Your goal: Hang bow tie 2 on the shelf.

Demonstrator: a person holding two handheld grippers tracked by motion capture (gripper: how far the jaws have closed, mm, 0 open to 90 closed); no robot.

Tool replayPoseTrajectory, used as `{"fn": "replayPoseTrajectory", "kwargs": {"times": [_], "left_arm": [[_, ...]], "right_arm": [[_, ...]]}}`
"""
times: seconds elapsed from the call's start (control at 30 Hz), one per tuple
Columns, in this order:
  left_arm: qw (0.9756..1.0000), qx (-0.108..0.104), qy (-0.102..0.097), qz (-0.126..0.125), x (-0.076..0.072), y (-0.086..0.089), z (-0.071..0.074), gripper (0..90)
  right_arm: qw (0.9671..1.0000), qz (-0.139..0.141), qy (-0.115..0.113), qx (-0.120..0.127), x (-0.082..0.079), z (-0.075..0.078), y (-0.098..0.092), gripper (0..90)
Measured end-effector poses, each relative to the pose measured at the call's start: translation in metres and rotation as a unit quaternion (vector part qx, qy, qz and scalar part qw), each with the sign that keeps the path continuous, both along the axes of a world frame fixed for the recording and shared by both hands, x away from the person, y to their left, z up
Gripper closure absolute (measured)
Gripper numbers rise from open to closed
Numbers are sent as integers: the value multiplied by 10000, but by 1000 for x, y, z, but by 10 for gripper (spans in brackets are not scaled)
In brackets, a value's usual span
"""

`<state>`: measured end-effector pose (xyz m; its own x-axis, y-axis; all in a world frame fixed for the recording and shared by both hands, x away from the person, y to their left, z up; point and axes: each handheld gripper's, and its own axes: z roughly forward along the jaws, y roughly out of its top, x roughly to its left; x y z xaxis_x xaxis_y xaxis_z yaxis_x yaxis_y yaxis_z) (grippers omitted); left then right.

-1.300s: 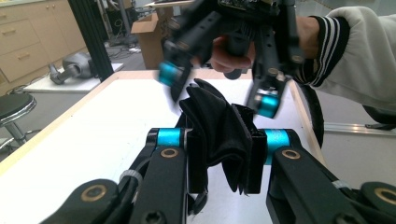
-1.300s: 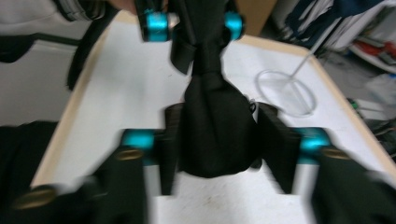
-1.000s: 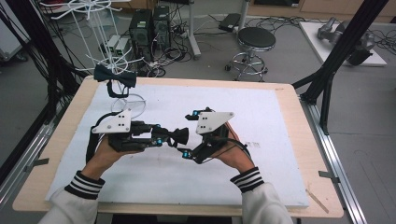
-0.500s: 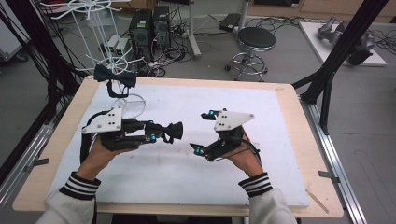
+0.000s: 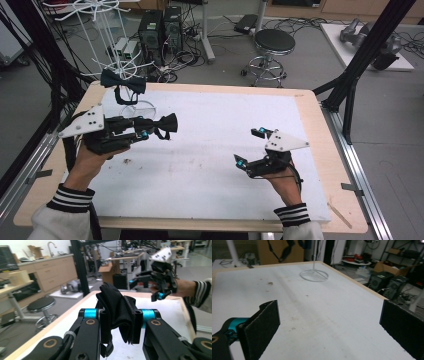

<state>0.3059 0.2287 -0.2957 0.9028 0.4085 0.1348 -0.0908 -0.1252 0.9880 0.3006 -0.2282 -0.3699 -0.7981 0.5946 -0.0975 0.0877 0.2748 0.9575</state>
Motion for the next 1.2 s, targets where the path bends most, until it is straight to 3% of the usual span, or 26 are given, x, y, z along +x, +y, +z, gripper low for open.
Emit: {"fn": "replayPoseTrajectory", "kwargs": {"times": [0.27, 0.5, 0.6, 0.73, 0.9, 1.2], "left_arm": [[9995, -44, -26, 318, -1, 14, 8, 764], [9986, -92, -50, 521, -3, 23, 10, 764], [9981, -128, -67, 600, -4, 28, 12, 764], [9972, -166, -101, 727, -6, 36, 14, 764], [9952, -220, -130, 940, -9, 48, 16, 764], [9905, -344, -233, 1314, -15, 71, 23, 764]], "right_arm": [[9975, -631, -106, 298, -10, -16, -30, 22], [9949, -936, -149, 351, -16, -32, -43, 22], [9935, -1093, -46, 324, -17, -37, -48, 22], [9910, -1263, -136, 425, -20, -43, -52, 22], [9876, -1485, -61, 505, -21, -51, -58, 22], [9853, -1615, -81, 551, -17, -53, -58, 22]]}}
